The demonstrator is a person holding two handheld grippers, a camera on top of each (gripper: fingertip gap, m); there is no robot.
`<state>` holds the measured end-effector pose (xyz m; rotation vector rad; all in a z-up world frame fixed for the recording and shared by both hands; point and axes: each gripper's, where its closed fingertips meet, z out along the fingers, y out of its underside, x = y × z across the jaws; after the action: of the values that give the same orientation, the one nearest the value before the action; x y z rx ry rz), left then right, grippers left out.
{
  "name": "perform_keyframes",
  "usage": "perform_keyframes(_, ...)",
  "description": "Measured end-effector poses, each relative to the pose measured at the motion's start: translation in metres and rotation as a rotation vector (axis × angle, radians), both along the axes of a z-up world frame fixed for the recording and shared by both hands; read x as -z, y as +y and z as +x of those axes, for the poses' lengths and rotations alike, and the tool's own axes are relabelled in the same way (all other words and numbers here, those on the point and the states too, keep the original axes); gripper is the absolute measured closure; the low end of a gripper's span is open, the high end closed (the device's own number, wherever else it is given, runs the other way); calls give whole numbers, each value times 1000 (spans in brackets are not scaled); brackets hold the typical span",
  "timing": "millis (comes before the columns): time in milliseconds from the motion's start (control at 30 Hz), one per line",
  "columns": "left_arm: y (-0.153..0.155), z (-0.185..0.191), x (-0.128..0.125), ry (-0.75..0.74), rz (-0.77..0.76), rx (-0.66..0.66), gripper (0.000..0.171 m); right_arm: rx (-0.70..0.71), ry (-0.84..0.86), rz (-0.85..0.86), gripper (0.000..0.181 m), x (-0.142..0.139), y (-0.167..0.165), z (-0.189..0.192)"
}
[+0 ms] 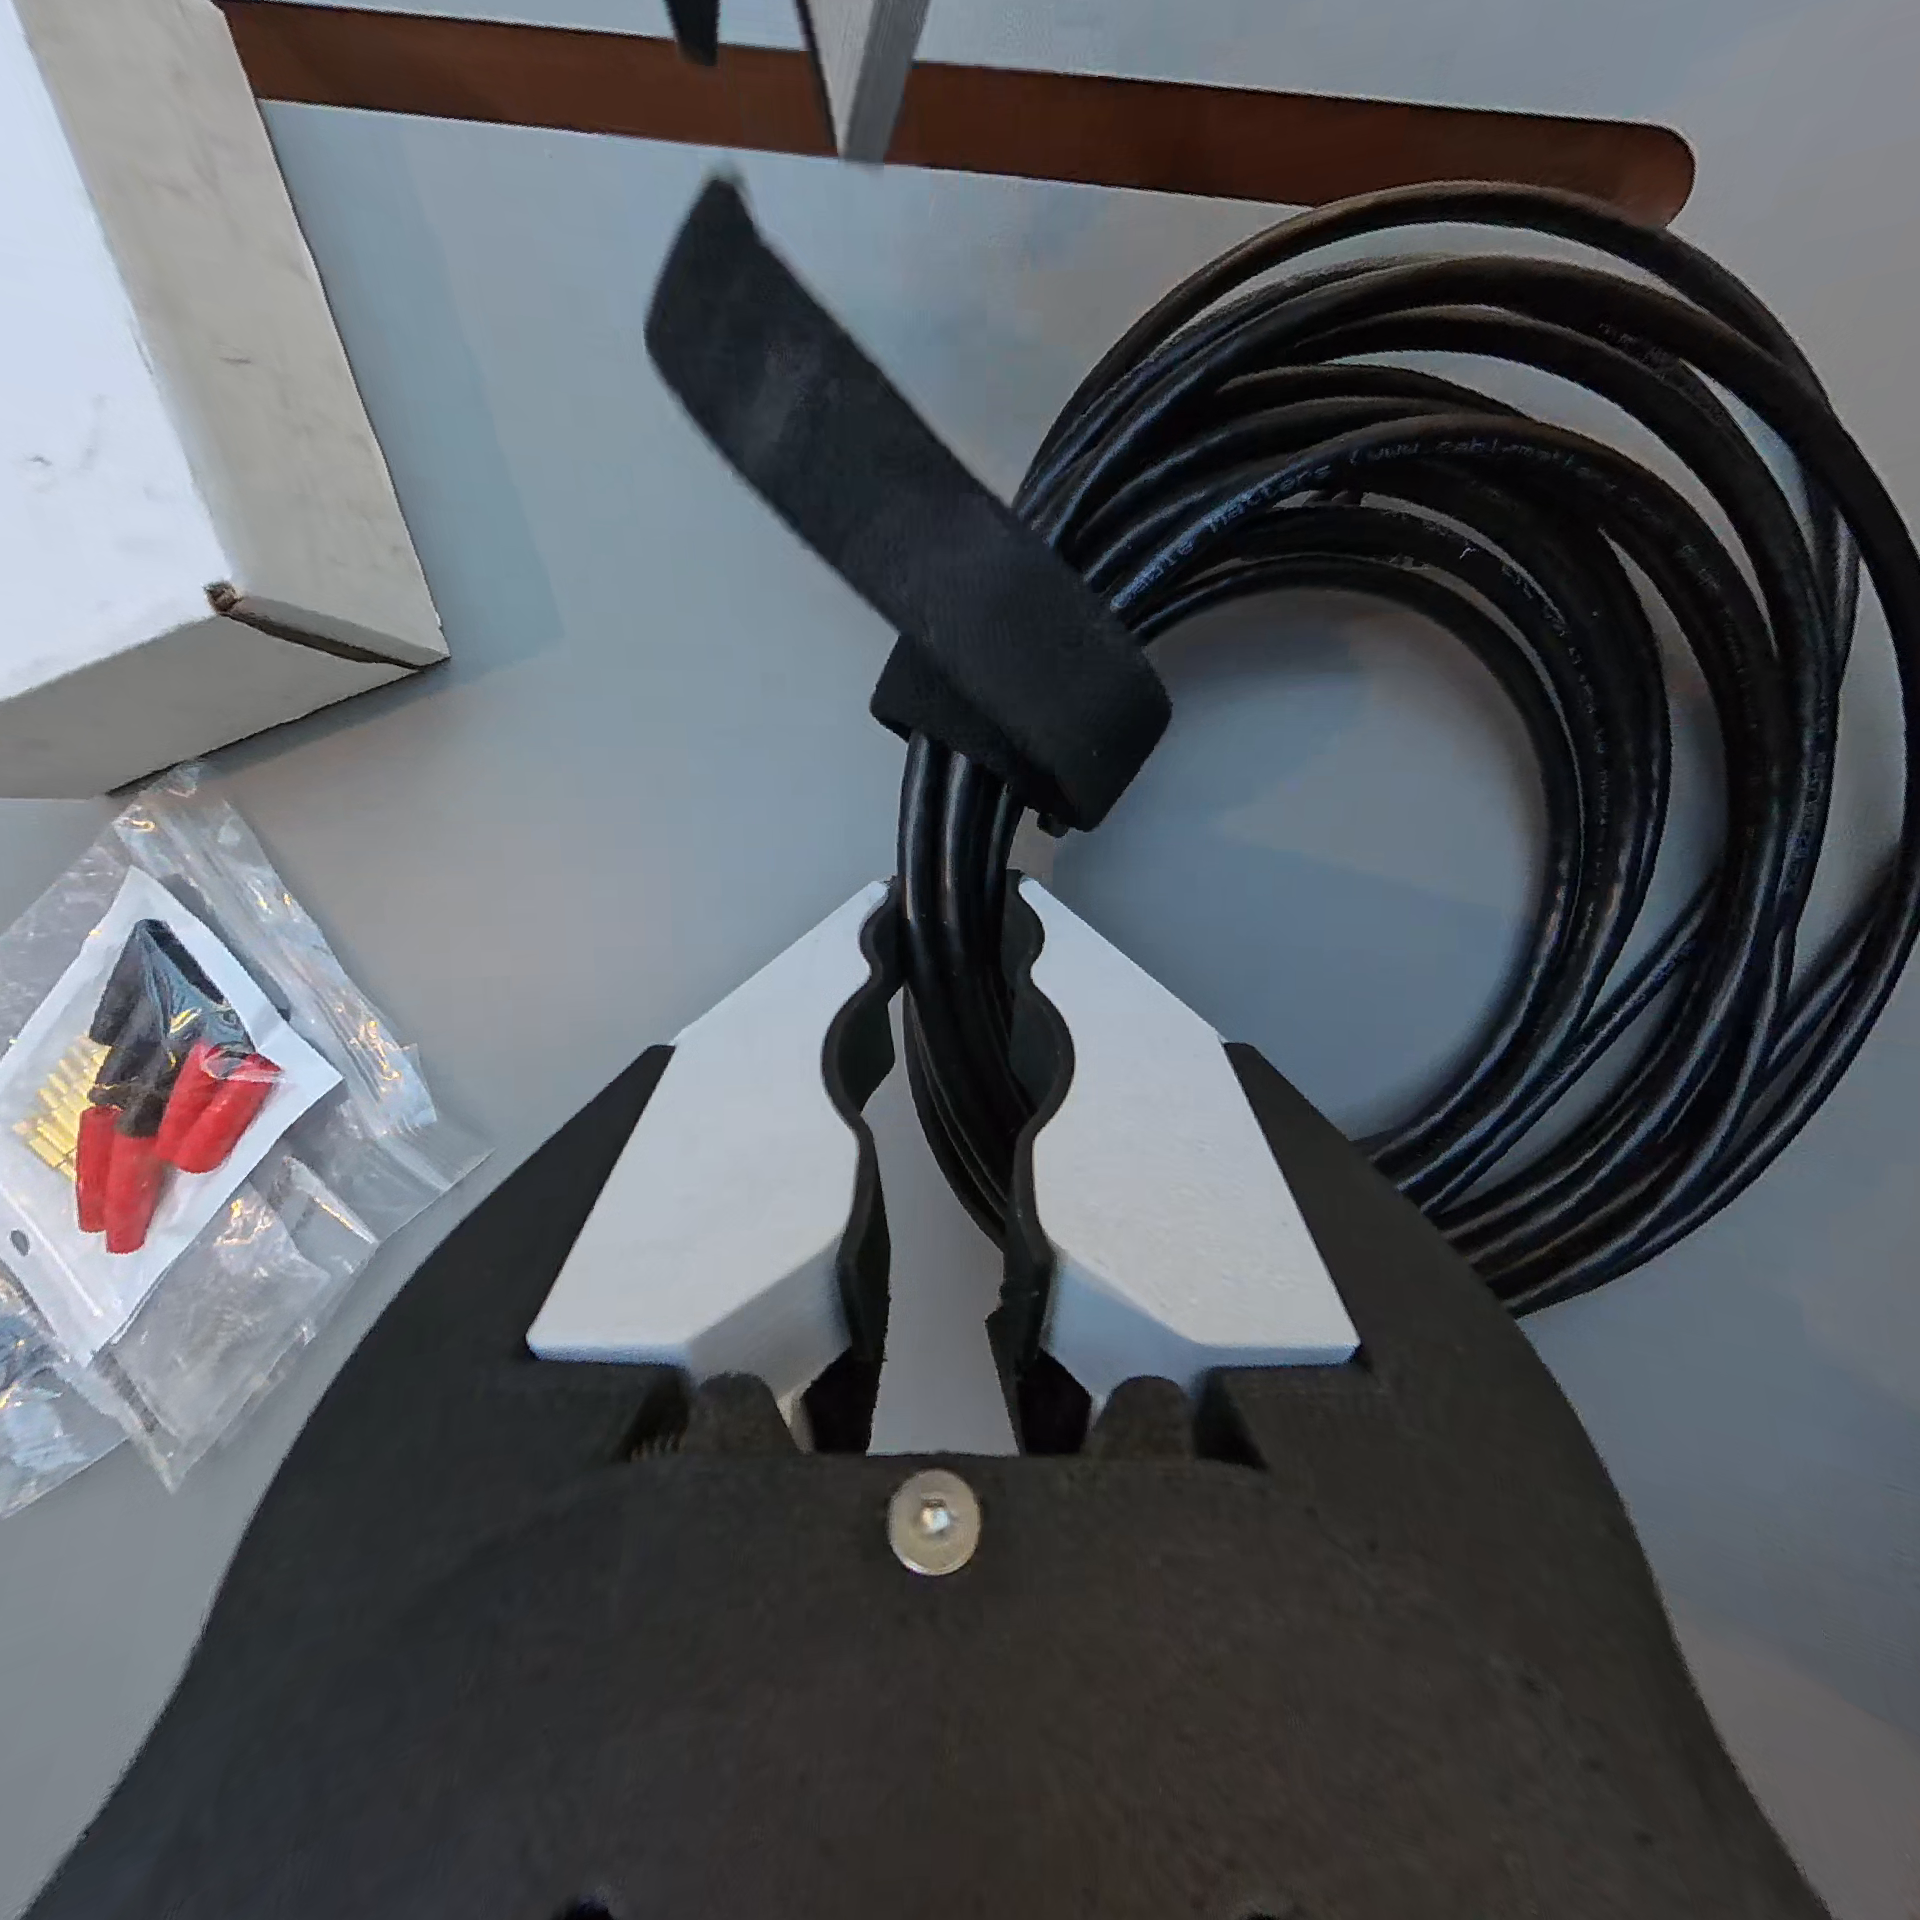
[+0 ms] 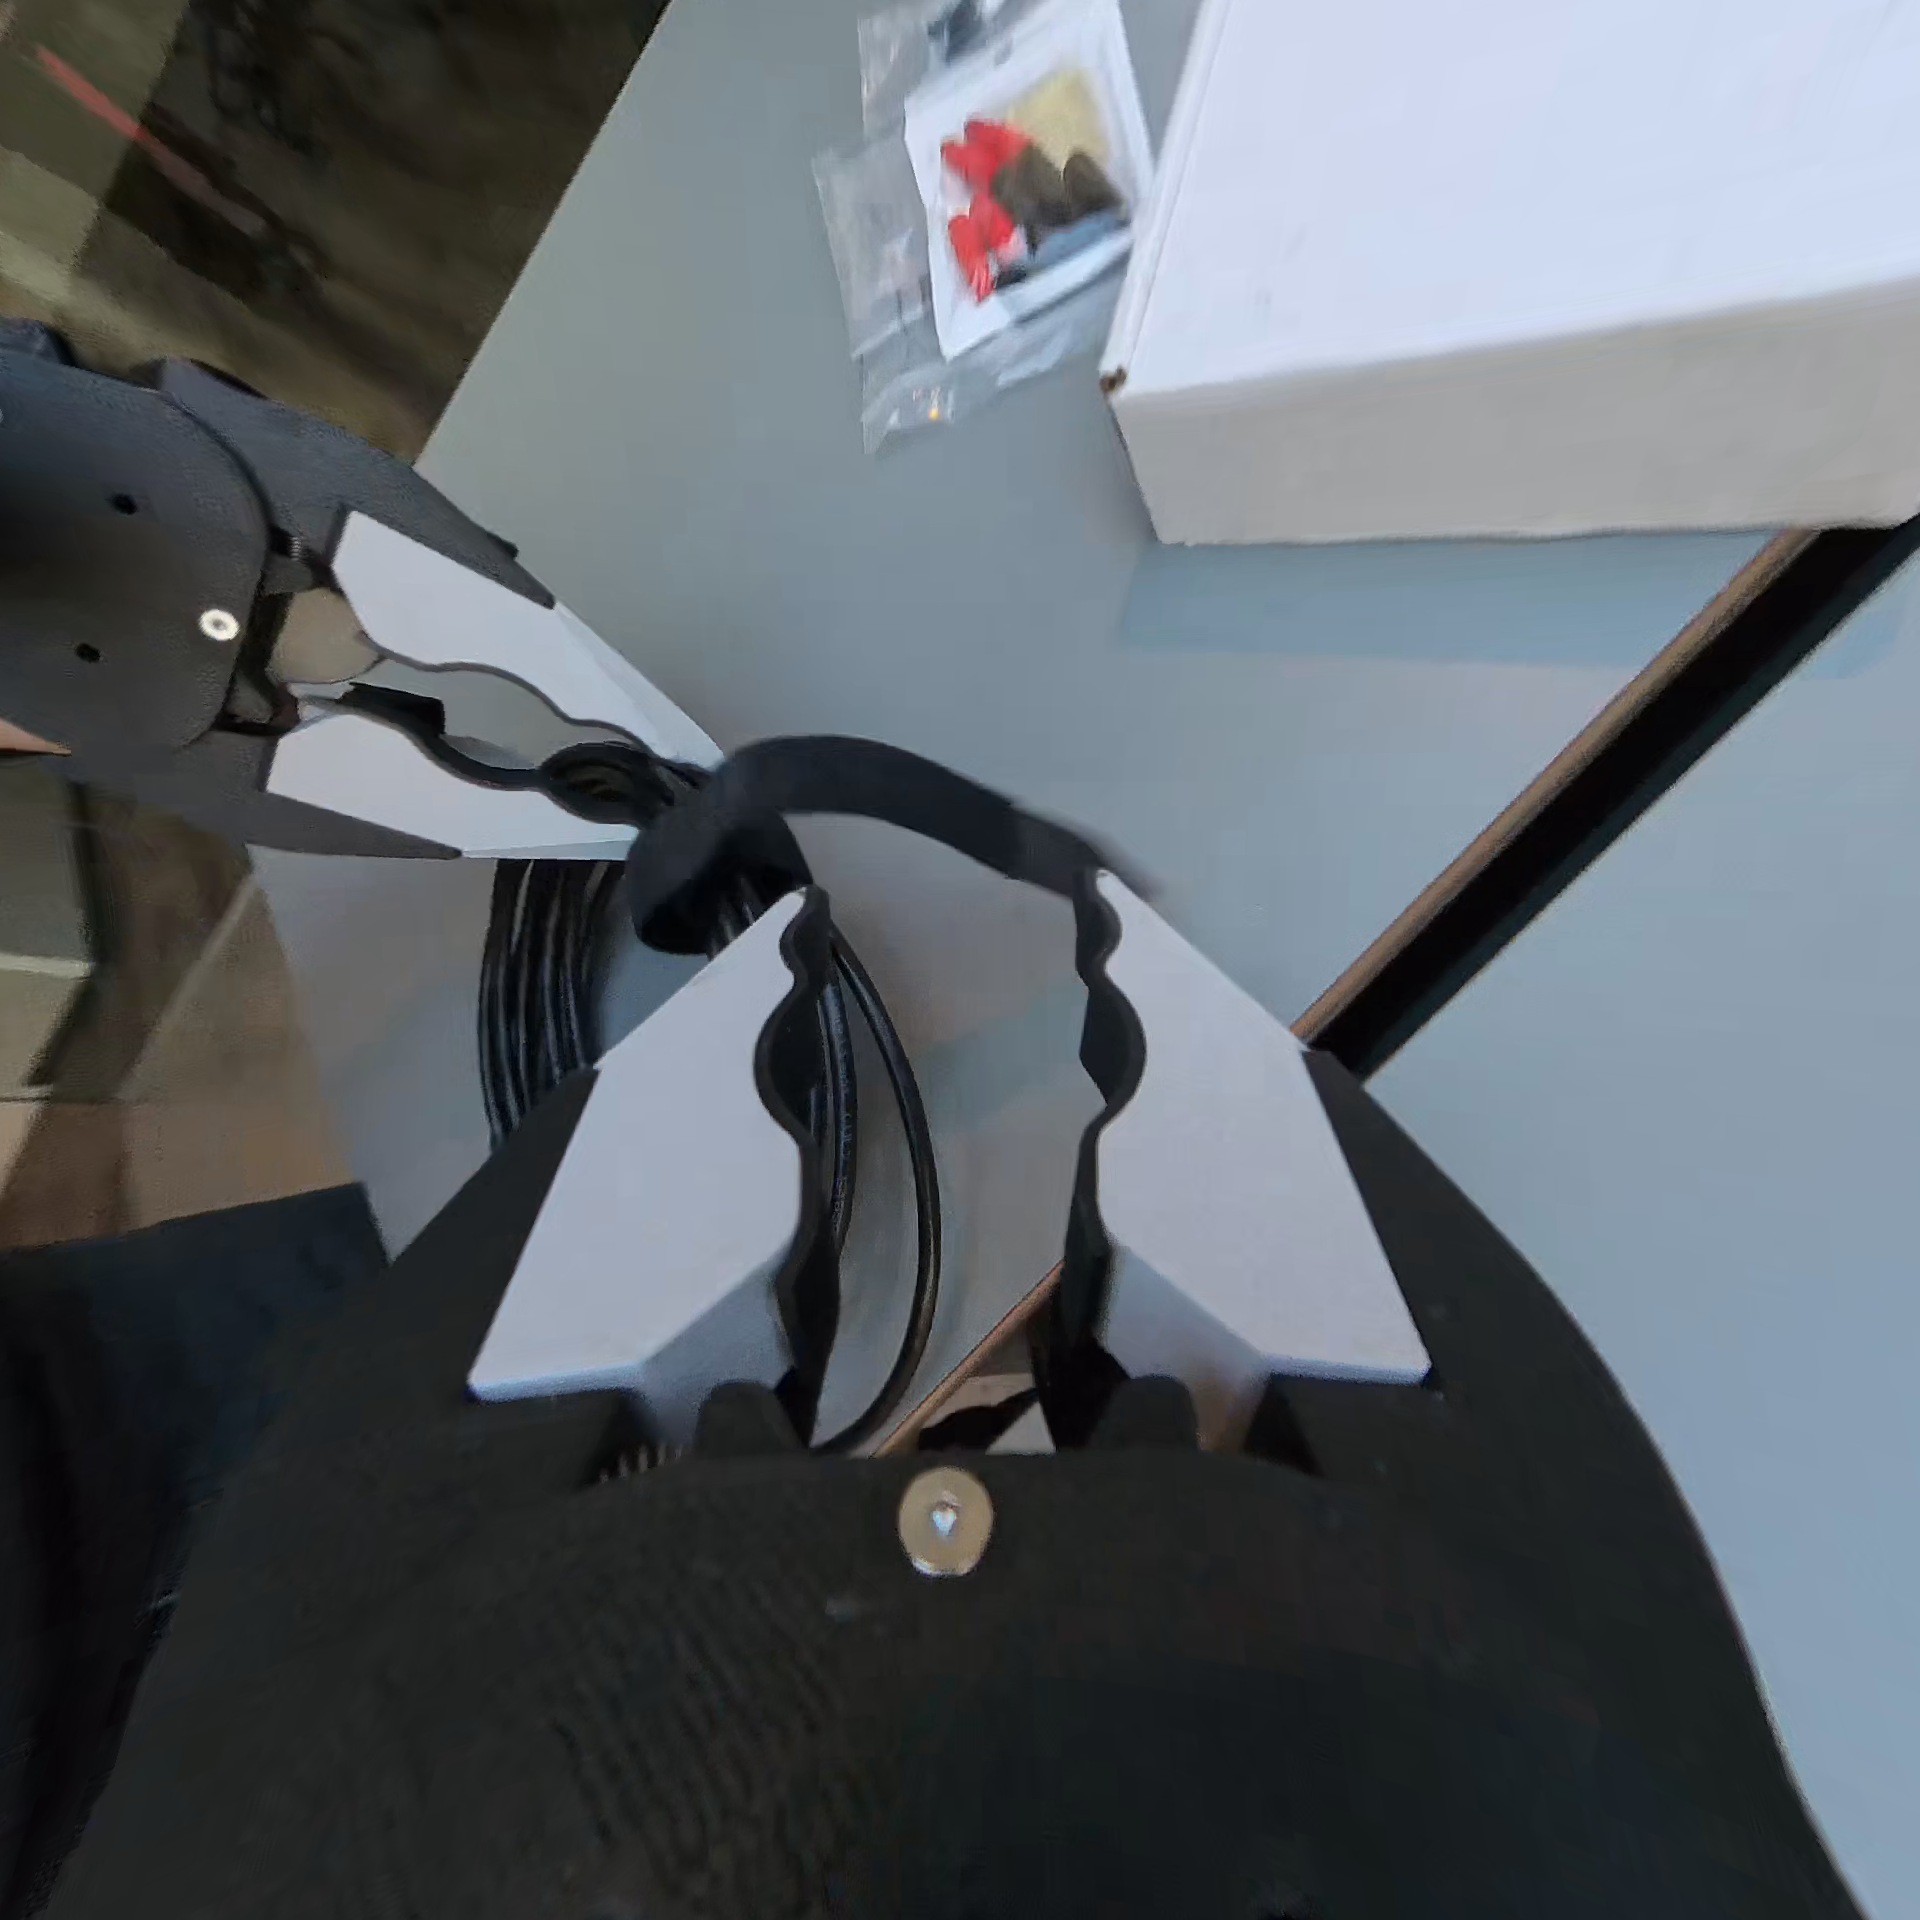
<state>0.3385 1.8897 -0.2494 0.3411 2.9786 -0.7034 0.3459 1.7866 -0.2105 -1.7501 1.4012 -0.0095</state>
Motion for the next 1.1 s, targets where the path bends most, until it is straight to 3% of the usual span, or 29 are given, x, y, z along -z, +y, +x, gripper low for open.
perform_keyframes(200,1,-1,-2,-2,-7,-11,157,1,-125,-136,136,-32,-4,-15)
perform_keyframes(333,2,0,-2,18,0,-19,157,-190,-213,-191,137,-46,49,-38)
perform_keyframes(433,2,-1,-2,23,3,-20,157,-338,-342,-474,126,-27,77,-45)
perform_keyframes(533,2,-1,-2,23,7,-23,157,-346,-465,-756,126,-13,79,-33)
perform_keyframes(733,2,-2,-6,9,5,-28,158,-423,-533,-1003,130,7,86,-25)
perform_keyframes(967,1,-5,-14,-47,-25,-19,157,-445,-374,-917,121,12,85,-23)
perform_keyframes(1100,1,-5,-19,-46,-37,-32,158,-514,-403,-892,127,7,90,-20)
